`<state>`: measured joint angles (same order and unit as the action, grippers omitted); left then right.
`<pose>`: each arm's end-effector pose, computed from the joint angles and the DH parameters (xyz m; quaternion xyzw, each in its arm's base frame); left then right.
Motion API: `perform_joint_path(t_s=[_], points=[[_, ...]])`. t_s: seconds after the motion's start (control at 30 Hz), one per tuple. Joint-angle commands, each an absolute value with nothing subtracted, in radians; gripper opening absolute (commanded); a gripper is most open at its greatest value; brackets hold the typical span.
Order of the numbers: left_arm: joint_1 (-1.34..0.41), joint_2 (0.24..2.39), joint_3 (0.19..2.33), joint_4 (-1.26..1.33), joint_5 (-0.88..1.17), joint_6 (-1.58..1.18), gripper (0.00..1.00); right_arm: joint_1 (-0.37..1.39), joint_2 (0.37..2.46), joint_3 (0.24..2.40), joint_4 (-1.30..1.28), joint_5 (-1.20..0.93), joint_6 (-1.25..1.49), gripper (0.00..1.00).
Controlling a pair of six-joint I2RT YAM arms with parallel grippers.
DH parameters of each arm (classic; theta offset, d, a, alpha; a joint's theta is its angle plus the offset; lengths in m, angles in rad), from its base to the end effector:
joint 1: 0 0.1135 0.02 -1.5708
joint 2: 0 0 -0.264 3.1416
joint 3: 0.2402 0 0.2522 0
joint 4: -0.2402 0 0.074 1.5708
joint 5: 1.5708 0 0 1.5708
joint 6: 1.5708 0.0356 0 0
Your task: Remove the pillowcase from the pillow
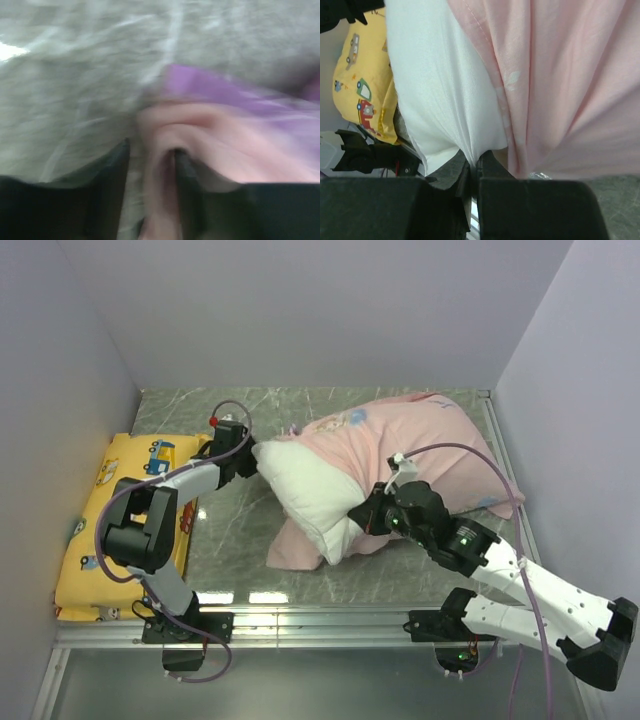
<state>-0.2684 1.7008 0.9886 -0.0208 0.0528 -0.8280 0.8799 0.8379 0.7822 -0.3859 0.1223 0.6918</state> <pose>0.3469 -0.0974 0.1873 -0.2419 0.8807 -0.2325 0.3345 0.1245 0.1438 0.3093 -0.0466 0.8426 0.3413 0.4140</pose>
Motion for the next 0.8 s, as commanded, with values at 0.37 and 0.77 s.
perform_joint_path(t_s=[0.37, 0.77], points=[[-0.328, 1.367, 0.736, 0.172, 0.105, -0.919, 0.92, 0.825, 1.186, 1.123, -0.241, 0.110, 0.656, 0.00], [-0.291, 1.126, 0.926, -0.278, -0.279, -0.862, 0.99, 0.744, 1.183, 1.086, -0.167, 0.092, 0.707, 0.00]])
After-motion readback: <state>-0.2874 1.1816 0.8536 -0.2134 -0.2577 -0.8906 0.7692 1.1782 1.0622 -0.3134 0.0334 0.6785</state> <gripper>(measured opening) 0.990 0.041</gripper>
